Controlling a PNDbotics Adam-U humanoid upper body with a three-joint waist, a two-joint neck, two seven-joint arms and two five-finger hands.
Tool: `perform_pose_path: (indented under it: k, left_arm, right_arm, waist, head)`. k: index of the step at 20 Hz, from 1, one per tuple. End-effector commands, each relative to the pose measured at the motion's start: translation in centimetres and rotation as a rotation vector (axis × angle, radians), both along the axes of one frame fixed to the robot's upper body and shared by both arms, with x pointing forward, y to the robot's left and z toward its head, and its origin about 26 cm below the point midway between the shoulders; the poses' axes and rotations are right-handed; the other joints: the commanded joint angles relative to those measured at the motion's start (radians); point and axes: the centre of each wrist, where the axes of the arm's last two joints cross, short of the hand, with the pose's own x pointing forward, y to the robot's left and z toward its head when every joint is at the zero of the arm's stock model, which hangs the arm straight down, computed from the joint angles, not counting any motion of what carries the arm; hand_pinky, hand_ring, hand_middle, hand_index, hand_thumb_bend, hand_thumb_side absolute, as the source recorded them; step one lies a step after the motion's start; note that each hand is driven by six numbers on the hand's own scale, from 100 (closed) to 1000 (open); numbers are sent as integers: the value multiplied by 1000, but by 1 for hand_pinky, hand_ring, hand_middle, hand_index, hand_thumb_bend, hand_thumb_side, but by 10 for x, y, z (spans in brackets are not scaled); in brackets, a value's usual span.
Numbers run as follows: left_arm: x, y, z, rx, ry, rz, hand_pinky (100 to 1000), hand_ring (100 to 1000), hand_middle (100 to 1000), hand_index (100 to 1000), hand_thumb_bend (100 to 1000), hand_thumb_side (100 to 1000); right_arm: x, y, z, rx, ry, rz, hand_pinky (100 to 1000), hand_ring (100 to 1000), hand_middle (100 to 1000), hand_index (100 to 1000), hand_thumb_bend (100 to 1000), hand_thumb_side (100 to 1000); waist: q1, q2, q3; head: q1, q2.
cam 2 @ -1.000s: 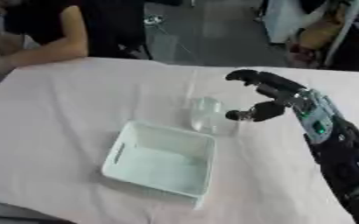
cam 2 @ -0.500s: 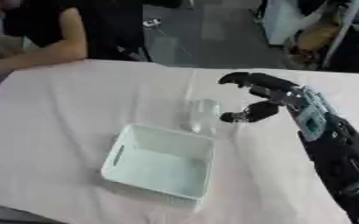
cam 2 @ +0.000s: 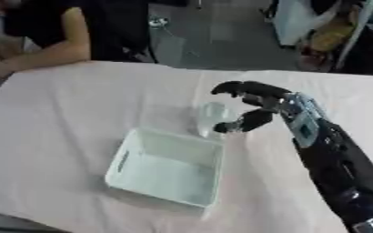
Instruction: Pick up objects on the table and place them in the box.
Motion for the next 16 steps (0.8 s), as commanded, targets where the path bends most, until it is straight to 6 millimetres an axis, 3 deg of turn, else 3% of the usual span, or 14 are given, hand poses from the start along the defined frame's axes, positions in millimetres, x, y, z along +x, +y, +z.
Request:
perform_pose_path:
  k: [1,11,16]
  left_arm:
    - [-2,-3,8,7,-30,-17,574,616,672,789,231,667]
    - [-2,-5,9,10,-37,-22,576,616,671,788,234,662]
    - [-2,-6,10,13,-43,-25,577,617,672,787,235,660]
  right_arm:
    - [5,8,15,-2,-36,21,840,957,940,969,610,764]
    - [4,26,8,-13,-24,76,840,957,940,968,609,778]
    - [4,25,10,-25,-31,78,839,954,935,967,606,786]
  waist:
    - [3,-8,3]
    - [3,-6,8]
    - [2,-2,11]
  head:
    - [-11,-14]
    - [-11,-18]
    - [-9,-25]
